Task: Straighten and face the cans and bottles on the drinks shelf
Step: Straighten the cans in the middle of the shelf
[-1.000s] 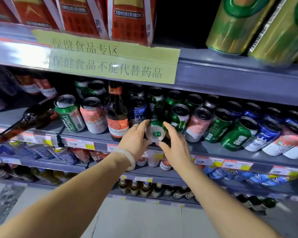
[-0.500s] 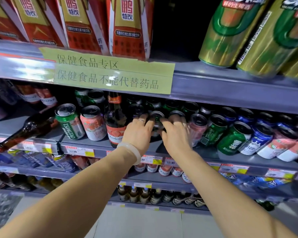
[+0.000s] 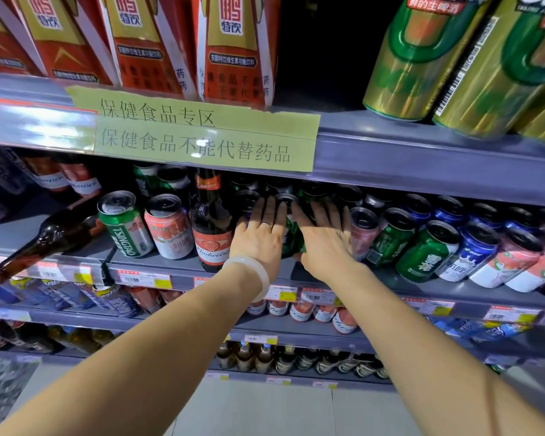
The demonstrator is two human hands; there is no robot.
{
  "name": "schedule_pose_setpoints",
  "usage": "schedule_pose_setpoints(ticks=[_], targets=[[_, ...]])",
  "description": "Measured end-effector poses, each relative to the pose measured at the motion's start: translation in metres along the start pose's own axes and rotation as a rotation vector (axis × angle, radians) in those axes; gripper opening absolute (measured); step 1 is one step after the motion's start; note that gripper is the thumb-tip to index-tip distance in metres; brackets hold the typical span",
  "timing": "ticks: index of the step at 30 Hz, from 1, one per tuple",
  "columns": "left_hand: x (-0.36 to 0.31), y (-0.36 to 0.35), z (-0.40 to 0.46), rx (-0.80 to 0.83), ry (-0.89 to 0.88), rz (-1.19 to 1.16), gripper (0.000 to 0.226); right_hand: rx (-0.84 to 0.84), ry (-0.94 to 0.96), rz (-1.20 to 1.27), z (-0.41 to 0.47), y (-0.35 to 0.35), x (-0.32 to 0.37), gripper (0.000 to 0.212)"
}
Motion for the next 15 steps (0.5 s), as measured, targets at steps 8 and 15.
schedule_pose_setpoints(ticks=[8, 15], targets=[[-0.009, 0.004, -0.016, -0.162, -0.11, -0.054, 0.078, -0.028, 0.015, 0.105, -0.022, 0.012, -0.011, 0.092], [-0.013, 0.0, -0.038, -0.237, -0.139, -0.068, 0.074, -0.048, 0.05, 0.067, -0.046, 0.014, -0.013, 0.086]])
Point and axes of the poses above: each hand's wrist, its own z-axis towards the middle knuckle, its own y-axis out of the back of the hand, x = y × z, the point moved 1 cm from there along z, towards the middle knuckle, and after that the axes turned 14 degrees about x, right-handed, at the moved point
